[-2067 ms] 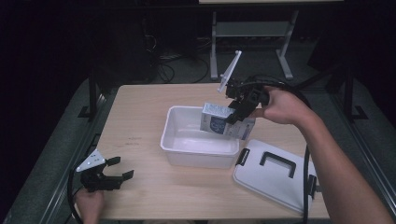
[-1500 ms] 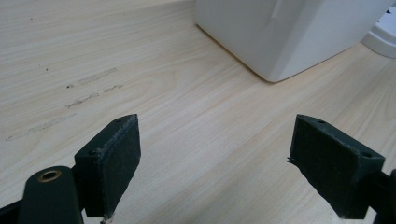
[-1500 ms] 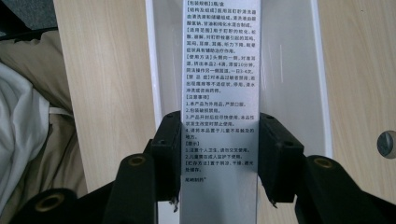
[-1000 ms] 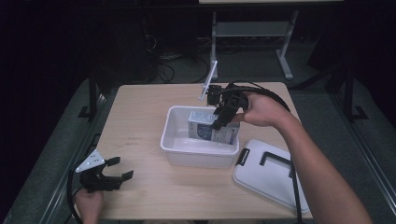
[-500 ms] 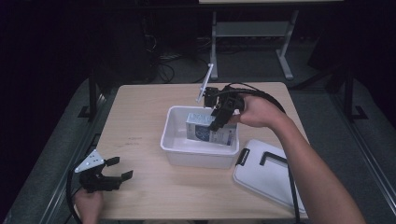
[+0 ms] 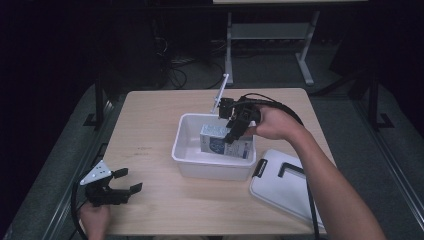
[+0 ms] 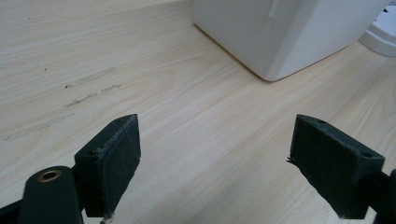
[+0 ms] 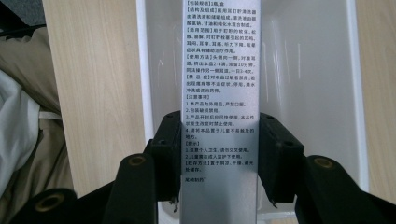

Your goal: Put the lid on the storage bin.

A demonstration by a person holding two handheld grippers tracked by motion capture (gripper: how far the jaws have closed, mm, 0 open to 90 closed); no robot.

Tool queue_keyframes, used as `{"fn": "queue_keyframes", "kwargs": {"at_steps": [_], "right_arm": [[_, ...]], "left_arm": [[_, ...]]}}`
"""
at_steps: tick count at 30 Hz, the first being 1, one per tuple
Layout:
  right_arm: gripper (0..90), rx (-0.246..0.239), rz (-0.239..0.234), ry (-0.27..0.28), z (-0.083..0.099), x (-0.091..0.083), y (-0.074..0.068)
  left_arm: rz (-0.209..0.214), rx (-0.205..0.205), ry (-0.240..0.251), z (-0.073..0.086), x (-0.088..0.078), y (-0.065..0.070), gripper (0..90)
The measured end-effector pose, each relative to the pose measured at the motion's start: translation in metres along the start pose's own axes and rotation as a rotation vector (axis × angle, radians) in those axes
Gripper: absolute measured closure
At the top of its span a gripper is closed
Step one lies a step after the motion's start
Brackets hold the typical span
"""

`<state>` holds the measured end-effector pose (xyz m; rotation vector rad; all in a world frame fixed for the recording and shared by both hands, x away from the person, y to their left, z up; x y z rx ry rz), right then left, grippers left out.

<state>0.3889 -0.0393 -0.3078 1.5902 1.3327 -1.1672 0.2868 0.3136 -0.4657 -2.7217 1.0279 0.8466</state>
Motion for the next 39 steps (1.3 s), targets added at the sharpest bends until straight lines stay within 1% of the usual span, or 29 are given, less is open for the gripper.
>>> {"fn": "queue_keyframes", "kwargs": {"at_steps": [5,14,24,28,39], "right_arm": [[55.3,-0.001,-0.005,0.007,0.001,0.007,0.0],[55.3,0.007,-0.022,0.002,0.006,0.02,0.001],[55.3,0.003,-0.028,0.005,0.009,0.032,0.0],[55.3,0.003,-0.034,0.005,0.01,0.036,0.0],[55.3,0.005,-0.041,0.002,0.014,0.048,0.0]], "left_arm": [[-0.001,0.001,0.0,0.0,0.0,0.0,15.6],[0.001,0.001,0.0,0.0,0.001,0.0,15.6],[0.001,-0.001,0.002,0.0,0.0,0.0,15.5],[0.0,0.008,-0.005,0.0,0.001,0.0,15.5],[0.001,0.004,-0.005,0.0,0.001,0.001,15.5]]}}
Point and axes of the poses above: each handheld gripper's, and its own axes: x roughly forward along the jaws, z roughly out of its underside, y roughly to its right, the point moved 5 cm from there along x, roughly forward along the jaws, and after that the axes turned 2 degrees about -z, right-handed, at the moved point
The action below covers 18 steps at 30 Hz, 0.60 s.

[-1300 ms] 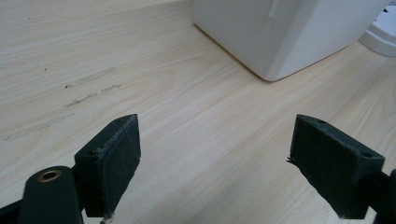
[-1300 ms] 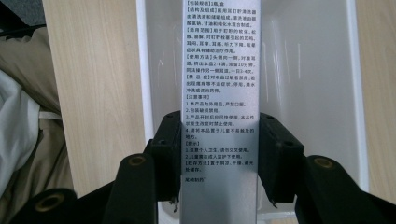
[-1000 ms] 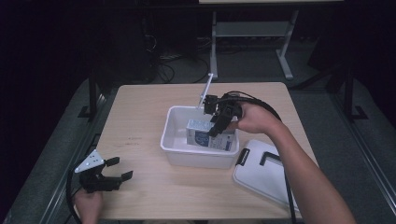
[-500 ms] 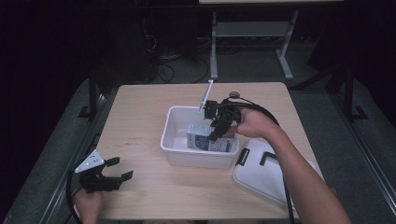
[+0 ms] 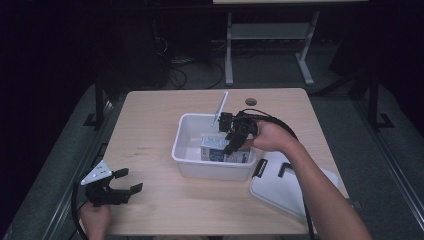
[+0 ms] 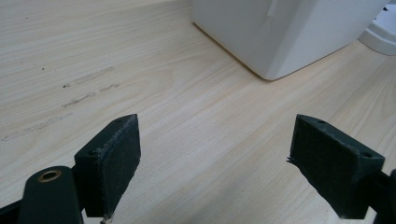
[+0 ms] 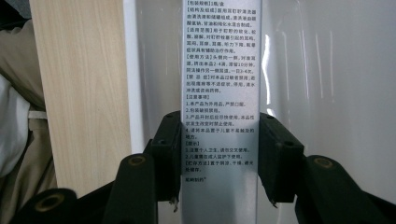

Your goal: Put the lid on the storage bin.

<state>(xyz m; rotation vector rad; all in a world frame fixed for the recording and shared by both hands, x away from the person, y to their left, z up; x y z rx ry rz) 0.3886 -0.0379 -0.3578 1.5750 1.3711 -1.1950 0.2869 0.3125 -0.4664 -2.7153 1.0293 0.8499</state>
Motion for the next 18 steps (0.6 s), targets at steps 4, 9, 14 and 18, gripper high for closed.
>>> {"fn": "queue_keyframes", "kwargs": {"at_steps": [4,9,14,18], "right_arm": [[55.2,-0.003,-0.002,-0.002,0.001,0.004,0.0],[55.2,-0.002,-0.006,-0.003,0.004,0.009,0.0],[55.2,0.003,-0.006,-0.015,0.006,0.016,0.0],[55.2,0.003,-0.012,-0.016,0.006,0.02,0.0]], "left_arm": [[-0.002,0.002,0.0,0.0,0.0,0.0,15.5],[-0.001,-0.001,0.001,0.0,0.0,0.0,15.5],[-0.001,0.001,0.0,0.0,0.0,0.0,15.5],[-0.001,0.001,0.0,0.0,-0.001,0.0,15.5]]}}
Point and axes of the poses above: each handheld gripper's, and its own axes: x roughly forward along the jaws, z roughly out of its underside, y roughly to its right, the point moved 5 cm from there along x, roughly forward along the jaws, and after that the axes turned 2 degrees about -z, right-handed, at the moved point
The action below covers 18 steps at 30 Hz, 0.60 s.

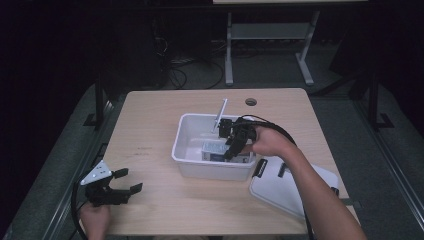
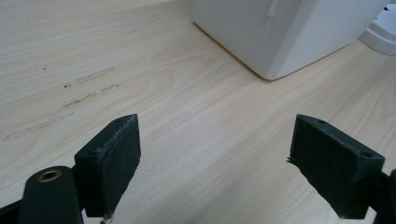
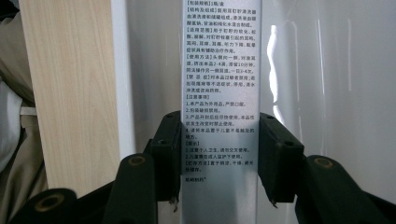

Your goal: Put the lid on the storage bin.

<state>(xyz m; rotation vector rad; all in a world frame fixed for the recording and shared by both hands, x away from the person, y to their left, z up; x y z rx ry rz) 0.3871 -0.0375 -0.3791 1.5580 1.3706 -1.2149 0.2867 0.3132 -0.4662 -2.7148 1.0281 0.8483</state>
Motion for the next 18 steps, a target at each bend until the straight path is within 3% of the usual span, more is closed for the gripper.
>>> {"fn": "queue_keyframes", "kwargs": {"at_steps": [18], "right_arm": [[55.1,0.007,-0.012,-0.024,0.004,0.015,0.002]], "left_arm": [[0.001,0.002,-0.001,0.0,0.0,0.0,15.6]]}}
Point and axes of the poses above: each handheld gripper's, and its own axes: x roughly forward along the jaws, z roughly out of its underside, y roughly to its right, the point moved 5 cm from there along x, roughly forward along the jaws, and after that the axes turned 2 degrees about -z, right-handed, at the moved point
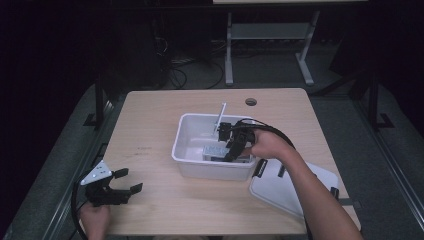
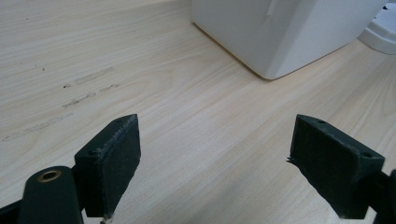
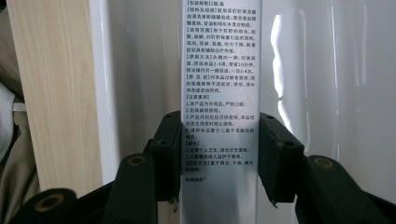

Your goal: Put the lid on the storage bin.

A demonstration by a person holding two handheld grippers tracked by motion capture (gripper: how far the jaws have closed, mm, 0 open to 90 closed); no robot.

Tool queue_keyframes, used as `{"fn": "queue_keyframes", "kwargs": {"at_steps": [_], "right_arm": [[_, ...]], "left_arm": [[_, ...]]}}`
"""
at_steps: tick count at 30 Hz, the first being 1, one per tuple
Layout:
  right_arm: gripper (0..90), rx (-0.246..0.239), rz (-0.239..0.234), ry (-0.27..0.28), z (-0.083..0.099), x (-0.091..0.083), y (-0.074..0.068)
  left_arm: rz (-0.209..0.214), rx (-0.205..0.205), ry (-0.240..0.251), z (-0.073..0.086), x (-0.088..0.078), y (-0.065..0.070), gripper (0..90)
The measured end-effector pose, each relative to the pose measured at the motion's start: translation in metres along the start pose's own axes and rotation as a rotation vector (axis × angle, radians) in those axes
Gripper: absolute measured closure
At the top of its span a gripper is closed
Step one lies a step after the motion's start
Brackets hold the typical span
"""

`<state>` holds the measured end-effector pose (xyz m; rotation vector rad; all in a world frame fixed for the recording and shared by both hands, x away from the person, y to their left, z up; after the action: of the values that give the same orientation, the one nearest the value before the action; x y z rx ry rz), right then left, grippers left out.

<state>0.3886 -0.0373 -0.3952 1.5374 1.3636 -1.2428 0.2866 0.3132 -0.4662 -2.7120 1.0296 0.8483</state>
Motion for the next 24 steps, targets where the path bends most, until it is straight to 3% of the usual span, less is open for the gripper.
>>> {"fn": "queue_keyframes", "kwargs": {"at_steps": [24], "right_arm": [[53.8,-0.006,-0.008,-0.043,0.0,0.014,0.0]], "left_arm": [[-0.005,-0.001,0.007,0.0,-0.002,-0.001,15.5]]}}
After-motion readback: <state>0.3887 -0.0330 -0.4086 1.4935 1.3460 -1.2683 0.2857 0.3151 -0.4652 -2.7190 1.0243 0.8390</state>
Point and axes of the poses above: each handheld gripper's, and its own axes: x roughly forward along the jaws, z roughly out of its underside, y roughly to its right, the point moved 5 cm from there along x, roughly forward along the jaws, and after that the axes turned 2 degrees about -z, right-handed, at the moved point
